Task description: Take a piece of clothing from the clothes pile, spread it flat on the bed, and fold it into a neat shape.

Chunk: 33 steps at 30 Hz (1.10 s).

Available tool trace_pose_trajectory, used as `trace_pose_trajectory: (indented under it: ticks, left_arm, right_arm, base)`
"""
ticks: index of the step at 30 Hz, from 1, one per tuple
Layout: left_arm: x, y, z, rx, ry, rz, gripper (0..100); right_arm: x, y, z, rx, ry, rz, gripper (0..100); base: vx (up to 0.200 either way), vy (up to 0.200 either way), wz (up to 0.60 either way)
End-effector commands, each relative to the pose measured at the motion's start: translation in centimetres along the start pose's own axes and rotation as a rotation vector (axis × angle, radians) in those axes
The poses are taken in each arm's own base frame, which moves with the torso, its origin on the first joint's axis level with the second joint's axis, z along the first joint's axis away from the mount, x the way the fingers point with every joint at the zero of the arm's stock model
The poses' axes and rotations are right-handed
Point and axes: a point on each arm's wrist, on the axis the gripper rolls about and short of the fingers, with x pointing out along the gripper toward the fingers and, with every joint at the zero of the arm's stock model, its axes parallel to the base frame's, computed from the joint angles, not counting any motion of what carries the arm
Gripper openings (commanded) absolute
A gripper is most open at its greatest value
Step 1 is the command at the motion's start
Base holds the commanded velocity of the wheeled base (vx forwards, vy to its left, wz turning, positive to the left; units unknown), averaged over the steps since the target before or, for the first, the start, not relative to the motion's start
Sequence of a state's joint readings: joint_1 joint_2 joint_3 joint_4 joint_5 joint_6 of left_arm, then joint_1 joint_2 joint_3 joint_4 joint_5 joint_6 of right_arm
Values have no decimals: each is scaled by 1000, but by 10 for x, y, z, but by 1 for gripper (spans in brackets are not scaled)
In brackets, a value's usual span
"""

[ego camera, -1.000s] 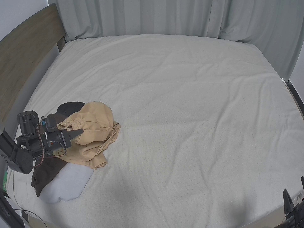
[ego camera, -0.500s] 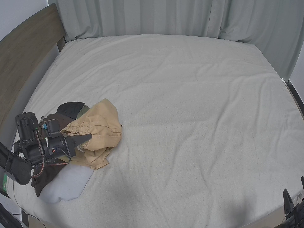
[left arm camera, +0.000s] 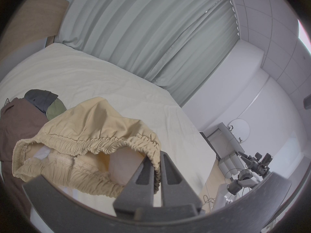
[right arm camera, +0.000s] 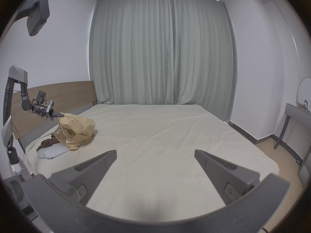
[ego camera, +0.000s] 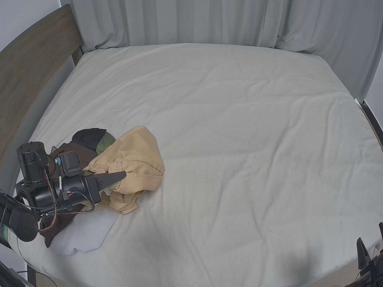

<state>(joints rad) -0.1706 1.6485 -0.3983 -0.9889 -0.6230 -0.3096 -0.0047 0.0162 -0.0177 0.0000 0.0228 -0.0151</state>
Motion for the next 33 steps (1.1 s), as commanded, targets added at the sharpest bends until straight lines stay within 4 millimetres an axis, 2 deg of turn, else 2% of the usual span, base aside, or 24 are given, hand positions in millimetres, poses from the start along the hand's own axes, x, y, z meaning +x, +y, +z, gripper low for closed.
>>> trace_pose_trajectory:
  ticks: [1, 19, 26, 33]
  left_arm:
    - [-6, -13, 5, 8, -27, -30, 0]
    - [-4, -65, 7, -227, -129, -17, 0]
    - [4, -96, 12, -453, -386, 23, 0]
    - [14, -109, 7, -545, -519, 60, 0]
  right_arm:
    - [1, 0, -5, 0, 14, 1, 100]
    - [1, 0, -5, 0, 12, 2, 100]
    - [1, 0, -5, 2, 12, 2, 100]
    - [1, 0, -5, 3, 12, 2, 100]
  base:
    - [0, 0, 0]
    - [0, 0, 0]
    - [0, 0, 0]
    - [0, 0, 0]
